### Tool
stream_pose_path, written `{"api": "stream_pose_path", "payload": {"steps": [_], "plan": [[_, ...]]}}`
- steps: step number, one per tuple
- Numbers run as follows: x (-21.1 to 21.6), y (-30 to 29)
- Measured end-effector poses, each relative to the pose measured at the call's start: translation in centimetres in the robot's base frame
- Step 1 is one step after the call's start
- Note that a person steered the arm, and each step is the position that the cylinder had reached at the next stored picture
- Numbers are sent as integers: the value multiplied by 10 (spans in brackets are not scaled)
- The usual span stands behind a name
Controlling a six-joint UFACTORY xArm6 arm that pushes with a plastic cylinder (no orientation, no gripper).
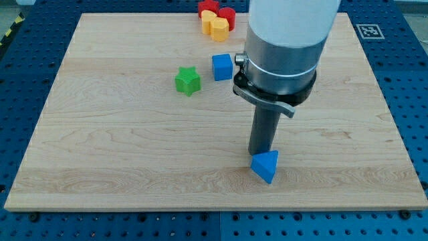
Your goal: Move the green star to down and right
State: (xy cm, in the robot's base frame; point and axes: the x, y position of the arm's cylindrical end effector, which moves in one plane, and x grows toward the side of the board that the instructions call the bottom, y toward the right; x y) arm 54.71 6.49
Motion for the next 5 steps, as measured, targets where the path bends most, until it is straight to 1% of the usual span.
{"api": "stream_pose_path", "payload": {"steps": [1,2,3,4,5], "plan": [[2,-3],[-12,-45],[-31,-108],[-70,-181],[-120,-227]]}}
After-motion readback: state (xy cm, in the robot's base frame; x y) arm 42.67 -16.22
